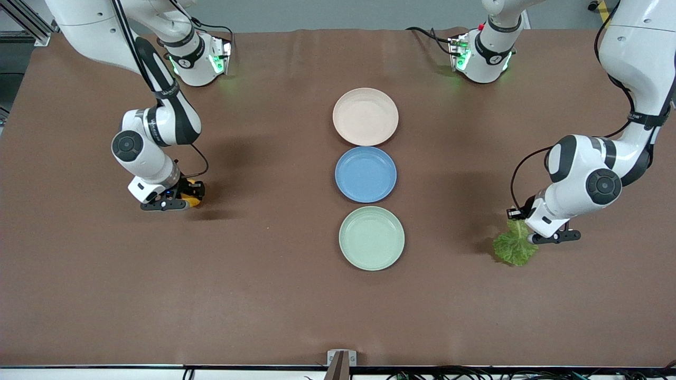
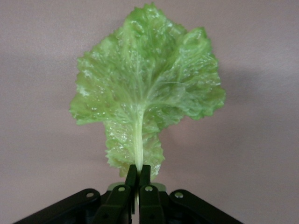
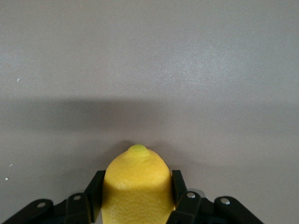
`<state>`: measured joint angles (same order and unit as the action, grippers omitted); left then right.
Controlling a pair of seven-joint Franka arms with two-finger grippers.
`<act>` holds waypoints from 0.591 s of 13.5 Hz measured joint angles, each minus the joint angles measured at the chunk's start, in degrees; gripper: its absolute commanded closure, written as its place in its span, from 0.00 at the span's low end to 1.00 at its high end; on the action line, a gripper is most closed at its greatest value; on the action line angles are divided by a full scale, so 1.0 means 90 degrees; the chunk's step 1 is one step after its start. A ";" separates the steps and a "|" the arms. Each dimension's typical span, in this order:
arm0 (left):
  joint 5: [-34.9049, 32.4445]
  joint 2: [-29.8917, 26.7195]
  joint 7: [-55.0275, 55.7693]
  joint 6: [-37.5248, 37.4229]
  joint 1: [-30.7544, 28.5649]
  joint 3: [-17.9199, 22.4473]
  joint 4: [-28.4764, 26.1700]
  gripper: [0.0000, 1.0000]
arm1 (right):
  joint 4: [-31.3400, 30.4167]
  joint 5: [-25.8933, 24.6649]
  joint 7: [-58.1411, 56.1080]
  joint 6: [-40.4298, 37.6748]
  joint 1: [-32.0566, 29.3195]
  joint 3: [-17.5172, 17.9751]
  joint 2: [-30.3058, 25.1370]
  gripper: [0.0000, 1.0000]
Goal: Pick lemon and lettuce from plates
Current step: 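Lift the lemon with the right gripper while the left gripper lifts the lettuce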
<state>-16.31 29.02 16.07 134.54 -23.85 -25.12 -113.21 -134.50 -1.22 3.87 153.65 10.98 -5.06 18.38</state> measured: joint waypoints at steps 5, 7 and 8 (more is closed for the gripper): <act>-0.0033 0.0001 -0.0050 0.0268 -0.0185 -0.0004 -0.0190 0.49 | 0.0164 0.0000 -0.0042 -0.0441 0.0000 0.0002 -0.0013 0.00; -0.0036 -0.0013 -0.0249 0.0274 -0.0295 -0.0007 -0.0176 0.00 | 0.0660 0.0000 -0.0059 -0.1477 0.0000 0.0005 -0.0151 0.00; -0.0036 -0.0050 -0.0343 0.0281 -0.0316 -0.0020 -0.0146 0.00 | 0.0959 0.0000 -0.0063 -0.2059 0.0000 0.0005 -0.0284 0.00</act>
<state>-16.64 28.57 12.98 137.06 -26.70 -25.31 -114.52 -125.87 -1.22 3.30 135.12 10.98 -5.02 15.82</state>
